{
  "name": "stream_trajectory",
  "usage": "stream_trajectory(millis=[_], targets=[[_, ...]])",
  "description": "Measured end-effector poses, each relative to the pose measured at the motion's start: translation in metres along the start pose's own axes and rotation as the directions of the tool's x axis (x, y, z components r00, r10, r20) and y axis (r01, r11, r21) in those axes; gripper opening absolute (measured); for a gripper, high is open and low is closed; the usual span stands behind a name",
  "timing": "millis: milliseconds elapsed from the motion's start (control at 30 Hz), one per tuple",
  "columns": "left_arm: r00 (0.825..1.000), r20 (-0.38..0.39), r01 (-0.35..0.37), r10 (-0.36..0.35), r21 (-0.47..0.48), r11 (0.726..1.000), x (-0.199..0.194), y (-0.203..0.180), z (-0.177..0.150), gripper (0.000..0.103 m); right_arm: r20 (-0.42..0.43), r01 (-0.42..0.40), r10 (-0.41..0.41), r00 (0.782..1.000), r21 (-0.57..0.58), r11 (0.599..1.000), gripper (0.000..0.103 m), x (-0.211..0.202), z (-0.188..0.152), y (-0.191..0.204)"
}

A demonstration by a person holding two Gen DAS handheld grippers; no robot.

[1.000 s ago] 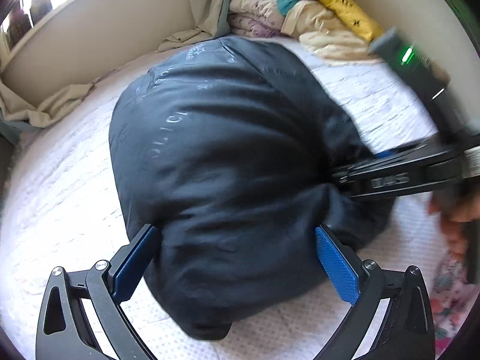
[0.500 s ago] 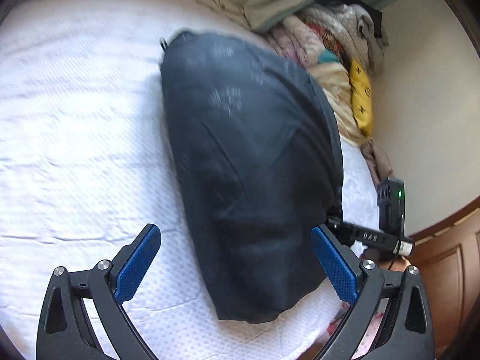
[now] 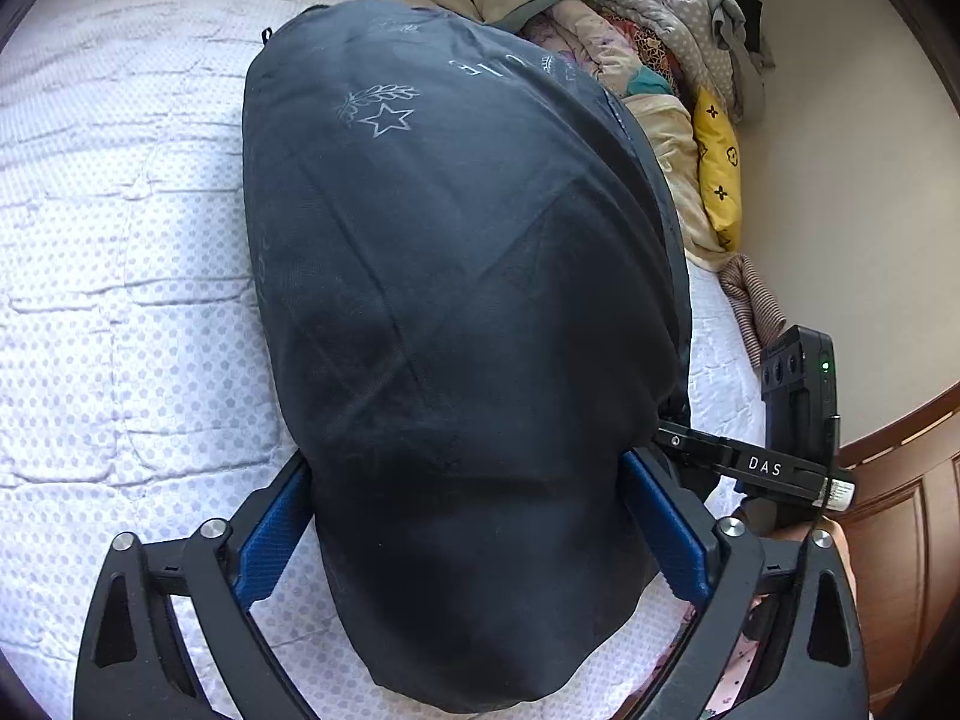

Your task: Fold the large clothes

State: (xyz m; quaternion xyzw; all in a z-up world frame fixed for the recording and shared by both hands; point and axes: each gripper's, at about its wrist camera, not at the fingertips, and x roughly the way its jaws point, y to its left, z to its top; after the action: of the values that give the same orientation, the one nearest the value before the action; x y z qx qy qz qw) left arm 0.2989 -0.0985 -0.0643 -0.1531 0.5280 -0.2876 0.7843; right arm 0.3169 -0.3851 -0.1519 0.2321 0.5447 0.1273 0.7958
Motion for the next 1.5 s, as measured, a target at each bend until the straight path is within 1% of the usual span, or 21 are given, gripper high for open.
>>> stream_trajectory(millis=[67, 133, 267, 433, 500, 600, 733, 767, 867, 1000, 1100, 1167, 1200, 1267, 1300, 1333, 1367, 1400, 1433, 1500], targets=[[1.000, -0.001, -0.004, 0.004, -0.003, 1.000, -0.001, -0.001, 0.004, 0.094, 0.000, 0.016, -0.016, 1.000, -0.011, 1.000, 0.054, 0.000, 0.001, 0.004], [1.000, 0.002, -0.008, 0.008, -0.011, 1.000, -0.007, 0.001, 0.009, 0.092, -0.006, 0.008, -0.008, 1.000, 0.003, 1.000, 0.053, 0.001, 0.003, 0.006], [0.999, 0.017, -0.042, 0.042, -0.008, 0.999, -0.019, 0.008, 0.016, 0.091, -0.027, -0.020, 0.021, 0.999, 0.016, 1.000, 0.052, 0.008, 0.011, 0.012], [0.997, 0.035, -0.075, 0.076, -0.033, 0.997, -0.039, 0.033, 0.025, 0.089, -0.035, -0.052, 0.052, 0.998, 0.002, 0.999, 0.051, 0.023, 0.017, 0.029], [0.995, 0.046, -0.085, 0.087, -0.048, 0.995, -0.049, 0.045, 0.029, 0.088, -0.032, -0.073, 0.073, 0.997, -0.013, 0.997, 0.050, 0.027, 0.019, 0.036], [0.990, 0.073, -0.116, 0.120, -0.055, 0.992, -0.066, 0.057, 0.037, 0.086, -0.039, -0.131, 0.130, 0.991, -0.025, 0.991, 0.048, 0.035, 0.024, 0.046], [0.979, 0.118, -0.165, 0.168, -0.037, 0.986, -0.091, 0.066, 0.044, 0.083, -0.066, -0.227, 0.224, 0.972, -0.032, 0.973, 0.046, 0.049, 0.030, 0.056], [0.977, 0.124, -0.171, 0.174, -0.035, 0.985, -0.097, 0.070, 0.045, 0.083, -0.071, -0.240, 0.237, 0.969, -0.033, 0.970, 0.046, 0.051, 0.030, 0.058], [0.974, 0.139, -0.173, 0.179, -0.048, 0.984, -0.108, 0.082, 0.047, 0.083, -0.082, -0.274, 0.269, 0.960, -0.054, 0.960, 0.045, 0.056, 0.035, 0.064], [0.973, 0.151, -0.164, 0.174, -0.077, 0.983, -0.115, 0.102, 0.048, 0.083, -0.092, -0.284, 0.275, 0.957, -0.098, 0.954, 0.045, 0.061, 0.039, 0.072], [0.977, 0.142, -0.145, 0.160, -0.107, 0.984, -0.113, 0.121, 0.046, 0.083, -0.099, -0.287, 0.276, 0.956, -0.119, 0.950, 0.045, 0.063, 0.038, 0.071], [0.980, 0.134, -0.129, 0.144, -0.118, 0.985, -0.110, 0.130, 0.044, 0.086, -0.102, -0.282, 0.271, 0.957, -0.122, 0.951, 0.045, 0.062, 0.037, 0.063], [0.982, 0.130, -0.122, 0.137, -0.121, 0.985, -0.108, 0.135, 0.043, 0.088, -0.102, -0.277, 0.265, 0.959, -0.126, 0.953, 0.047, 0.062, 0.035, 0.061], [0.982, 0.130, -0.122, 0.138, -0.121, 0.985, -0.106, 0.140, 0.042, 0.094, -0.095, -0.260, 0.249, 0.964, -0.127, 0.957, 0.053, 0.064, 0.033, 0.058], [0.981, 0.133, -0.124, 0.140, -0.123, 0.985, -0.106, 0.140, 0.042, 0.096, -0.090, -0.254, 0.245, 0.965, -0.122, 0.959, 0.059, 0.066, 0.034, 0.061], [0.980, 0.137, -0.125, 0.143, -0.130, 0.984, -0.106, 0.142, 0.041, 0.099, -0.090, -0.256, 0.247, 0.965, -0.101, 0.961, 0.067, 0.066, 0.033, 0.056], [0.979, 0.141, -0.125, 0.145, -0.142, 0.982, -0.108, 0.143, 0.040, 0.100, -0.096, -0.265, 0.258, 0.961, -0.069, 0.962, 0.070, 0.065, 0.032, 0.050], [0.979, 0.146, -0.120, 0.142, -0.148, 0.982, -0.109, 0.143, 0.039, 0.100, -0.102, -0.276, 0.271, 0.957, -0.045, 0.960, 0.073, 0.064, 0.031, 0.046], [0.978, 0.153, -0.116, 0.140, -0.153, 0.981, -0.112, 0.143, 0.037, 0.100, -0.106, -0.295, 0.292, 0.951, -0.015, 0.955, 0.073, 0.058, 0.031, 0.040], [0.976, 0.160, -0.122, 0.147, -0.153, 0.981, -0.116, 0.141, 0.035, 0.100, -0.093, -0.310, 0.308, 0.947, -0.006, 0.951, 0.073, 0.042, 0.030, 0.035]])
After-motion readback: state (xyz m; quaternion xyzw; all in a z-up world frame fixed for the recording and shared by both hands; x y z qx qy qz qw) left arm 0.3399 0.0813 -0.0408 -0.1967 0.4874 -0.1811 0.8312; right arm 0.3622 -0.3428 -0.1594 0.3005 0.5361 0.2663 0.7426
